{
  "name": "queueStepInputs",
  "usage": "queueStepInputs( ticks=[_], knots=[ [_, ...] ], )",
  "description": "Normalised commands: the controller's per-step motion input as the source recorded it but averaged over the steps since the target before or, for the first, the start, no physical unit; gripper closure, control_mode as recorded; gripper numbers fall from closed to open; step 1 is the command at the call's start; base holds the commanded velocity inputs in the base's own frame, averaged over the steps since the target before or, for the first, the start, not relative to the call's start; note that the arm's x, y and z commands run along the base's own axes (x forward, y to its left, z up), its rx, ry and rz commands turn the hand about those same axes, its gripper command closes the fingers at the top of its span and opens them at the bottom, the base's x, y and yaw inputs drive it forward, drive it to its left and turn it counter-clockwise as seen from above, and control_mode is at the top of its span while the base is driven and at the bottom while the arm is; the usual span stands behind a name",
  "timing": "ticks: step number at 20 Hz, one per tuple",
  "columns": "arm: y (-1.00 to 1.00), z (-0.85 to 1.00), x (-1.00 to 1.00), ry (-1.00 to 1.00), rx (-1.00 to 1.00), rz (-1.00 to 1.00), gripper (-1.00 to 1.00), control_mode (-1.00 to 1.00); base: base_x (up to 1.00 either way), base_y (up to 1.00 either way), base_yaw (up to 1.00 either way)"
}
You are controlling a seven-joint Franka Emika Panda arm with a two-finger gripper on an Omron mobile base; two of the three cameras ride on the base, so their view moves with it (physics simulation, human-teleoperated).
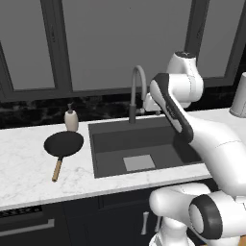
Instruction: Pick the pan and sponge and place them into the sink. Then turn on the water.
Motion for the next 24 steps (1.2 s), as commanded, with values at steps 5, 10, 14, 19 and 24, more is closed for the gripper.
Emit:
queueStepInputs(
  ticks=[5, 10, 14, 19, 24],
  knots=[
    [0.15, 0.0, -0.32, -0.05, 0.0, 0.02, -1.0, -1.0, 0.0, 0.0, 0.0],
    [0.5, 0.0, -0.56, -0.02, 0.02, 0.01, -1.0, -1.0, 0.0, 0.0, 0.0],
    [0.58, -0.09, -0.46, 0.01, 0.12, 0.0, -1.0, -1.0, 0.0, 0.0, 0.0],
    [0.73, -0.08, -0.23, 0.02, 0.01, 0.0, -1.0, -1.0, 0.0, 0.0, 0.0],
    [0.89, -0.08, 0.0, 0.08, 0.0, 0.0, -1.0, -1.0, 0.0, 0.0, 0.0]
  ],
)
